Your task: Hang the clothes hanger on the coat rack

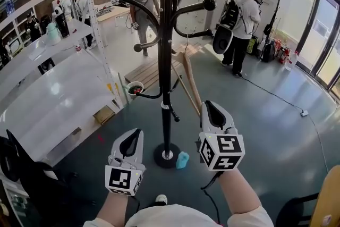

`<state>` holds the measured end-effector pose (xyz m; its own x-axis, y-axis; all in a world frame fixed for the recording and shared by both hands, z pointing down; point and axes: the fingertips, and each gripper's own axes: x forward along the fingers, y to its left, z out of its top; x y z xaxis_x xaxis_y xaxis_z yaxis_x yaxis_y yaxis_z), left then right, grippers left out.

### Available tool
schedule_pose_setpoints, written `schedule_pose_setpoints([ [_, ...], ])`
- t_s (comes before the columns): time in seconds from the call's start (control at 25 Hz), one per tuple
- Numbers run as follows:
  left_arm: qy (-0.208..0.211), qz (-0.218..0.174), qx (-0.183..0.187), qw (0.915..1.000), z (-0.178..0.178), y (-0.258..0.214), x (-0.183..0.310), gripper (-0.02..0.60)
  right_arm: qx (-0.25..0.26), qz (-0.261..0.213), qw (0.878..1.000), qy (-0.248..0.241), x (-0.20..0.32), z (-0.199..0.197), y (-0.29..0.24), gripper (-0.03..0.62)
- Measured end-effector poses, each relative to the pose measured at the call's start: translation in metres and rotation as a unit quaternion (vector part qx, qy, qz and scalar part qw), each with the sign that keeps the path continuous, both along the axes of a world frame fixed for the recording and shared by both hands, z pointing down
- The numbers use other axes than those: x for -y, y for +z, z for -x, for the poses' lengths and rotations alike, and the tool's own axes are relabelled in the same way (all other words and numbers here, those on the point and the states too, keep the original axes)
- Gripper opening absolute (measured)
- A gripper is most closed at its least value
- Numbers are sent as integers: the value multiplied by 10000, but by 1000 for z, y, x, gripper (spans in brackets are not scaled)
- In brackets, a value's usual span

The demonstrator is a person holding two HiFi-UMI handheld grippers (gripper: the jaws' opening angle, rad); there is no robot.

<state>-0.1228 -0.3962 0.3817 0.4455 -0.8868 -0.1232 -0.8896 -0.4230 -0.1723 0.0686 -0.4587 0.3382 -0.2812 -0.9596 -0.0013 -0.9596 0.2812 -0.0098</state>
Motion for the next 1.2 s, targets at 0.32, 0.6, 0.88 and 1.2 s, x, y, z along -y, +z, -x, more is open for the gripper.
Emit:
schedule_pose_setpoints([
  [0.32,26,4,29,10000,-36,3,-52,0,115,-54,9996,-265,-75,-19,26,26],
  [0.6,-147,34,-28,9999,-61,4,-109,0,-276,29,9968,-753,-149,-22,69,26],
  [0.88,-245,229,-130,9994,-76,26,-175,0,-201,235,9964,-790,-210,-42,108,25],
  [1.2,-328,291,-152,9989,-72,32,-227,0,11,442,9960,-779,-261,-52,123,25],
])
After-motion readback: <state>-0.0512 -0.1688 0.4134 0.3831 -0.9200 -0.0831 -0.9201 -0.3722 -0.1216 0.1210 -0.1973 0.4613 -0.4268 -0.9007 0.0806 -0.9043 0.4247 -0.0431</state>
